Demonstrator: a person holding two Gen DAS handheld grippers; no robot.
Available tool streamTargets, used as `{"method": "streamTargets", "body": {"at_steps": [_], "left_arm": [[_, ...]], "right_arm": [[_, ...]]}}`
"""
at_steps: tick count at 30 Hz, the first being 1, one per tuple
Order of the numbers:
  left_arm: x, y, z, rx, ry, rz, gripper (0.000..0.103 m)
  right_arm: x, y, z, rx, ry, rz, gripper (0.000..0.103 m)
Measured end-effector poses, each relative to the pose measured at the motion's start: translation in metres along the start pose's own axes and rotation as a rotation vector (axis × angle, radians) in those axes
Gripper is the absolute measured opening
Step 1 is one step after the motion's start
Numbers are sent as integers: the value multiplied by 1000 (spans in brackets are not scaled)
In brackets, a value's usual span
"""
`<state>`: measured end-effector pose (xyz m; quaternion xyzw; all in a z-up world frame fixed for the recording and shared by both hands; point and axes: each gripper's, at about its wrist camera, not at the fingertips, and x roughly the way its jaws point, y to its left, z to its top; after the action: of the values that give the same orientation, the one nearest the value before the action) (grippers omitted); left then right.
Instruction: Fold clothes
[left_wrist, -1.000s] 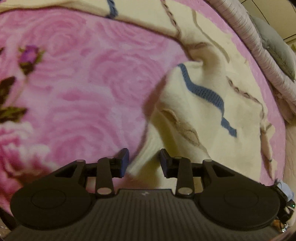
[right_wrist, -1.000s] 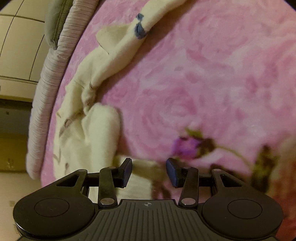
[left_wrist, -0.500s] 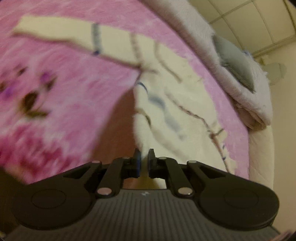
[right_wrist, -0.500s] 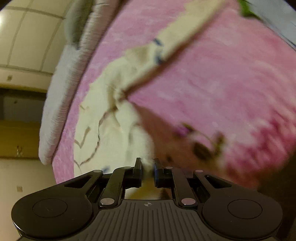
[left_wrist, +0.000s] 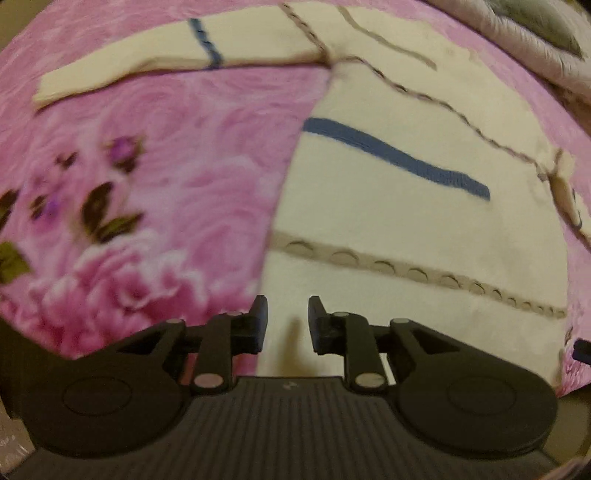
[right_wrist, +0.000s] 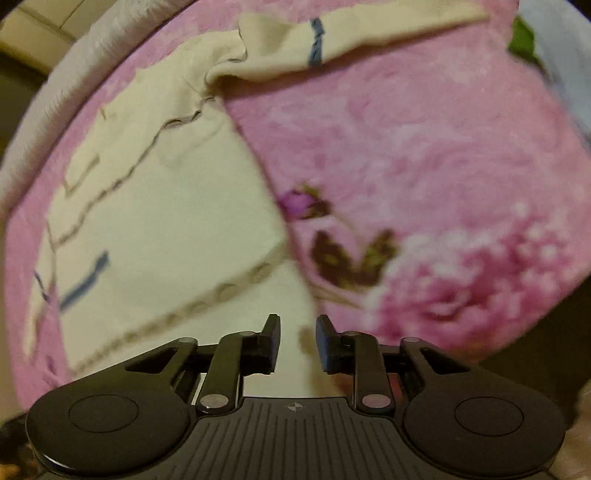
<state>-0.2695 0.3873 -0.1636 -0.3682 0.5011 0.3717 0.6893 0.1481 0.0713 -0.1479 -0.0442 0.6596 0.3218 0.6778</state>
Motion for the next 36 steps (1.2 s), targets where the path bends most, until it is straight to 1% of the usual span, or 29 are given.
{"method": "streamTargets", "body": {"at_steps": [2, 4, 6, 8, 10, 11, 14, 16, 18, 21, 24, 26, 28, 31, 32, 34, 35, 36], "left_arm": [[22, -3, 3, 7, 59, 2, 19], [27, -6, 2, 42, 125, -11, 17], [31, -10, 1, 76, 190, -23, 18], [21, -19, 7, 140, 212, -60, 18], [7, -28, 23, 161, 159, -77, 17], [0, -33, 36, 164, 122, -83, 17], [-15, -50, 75, 132, 17, -70, 17], [-23, -68, 103, 93, -33, -92, 17], [-24, -89, 123, 69, -73, -119, 17], [-20, -123, 138, 58, -111, -99, 17], [-13, -144, 143, -21, -110, -94, 17], [-10, -156, 145, -72, -110, -93, 18], [-9, -167, 144, -121, -110, -94, 19], [-6, -179, 147, -139, -111, -46, 19], [-5, -181, 148, -138, -113, -29, 19], [-9, -182, 149, -145, -119, 0, 20], [-10, -181, 149, -151, -121, 11, 20], [-12, -180, 150, -156, -121, 21, 20]], "right_arm": [[-4, -5, 4, 33, -18, -5, 26], [-8, -10, 8, 66, -37, -9, 26], [-12, -15, 12, 99, -55, -14, 26], [-16, -20, 16, 131, -74, -19, 26], [-20, -25, 19, 164, -92, -23, 26], [-22, -27, 21, 181, -101, -26, 26], [-28, -35, 28, 229, -131, -32, 26], [-37, -51, 56, 250, -188, -22, 26], [-40, -77, 87, 286, -244, 5, 26], [-41, -121, 136, 356, -314, 66, 26], [-27, -164, 186, 459, -355, 132, 26], [-19, -190, 213, 526, -366, 147, 27], [-9, -212, 235, 596, -370, 152, 32], [9, -235, 261, 669, -376, 149, 34], [17, -241, 269, 690, -365, 152, 34], [31, -246, 282, 716, -363, 180, 34], [34, -244, 287, 705, -370, 181, 34], [34, -238, 291, 672, -372, 166, 22]]}}
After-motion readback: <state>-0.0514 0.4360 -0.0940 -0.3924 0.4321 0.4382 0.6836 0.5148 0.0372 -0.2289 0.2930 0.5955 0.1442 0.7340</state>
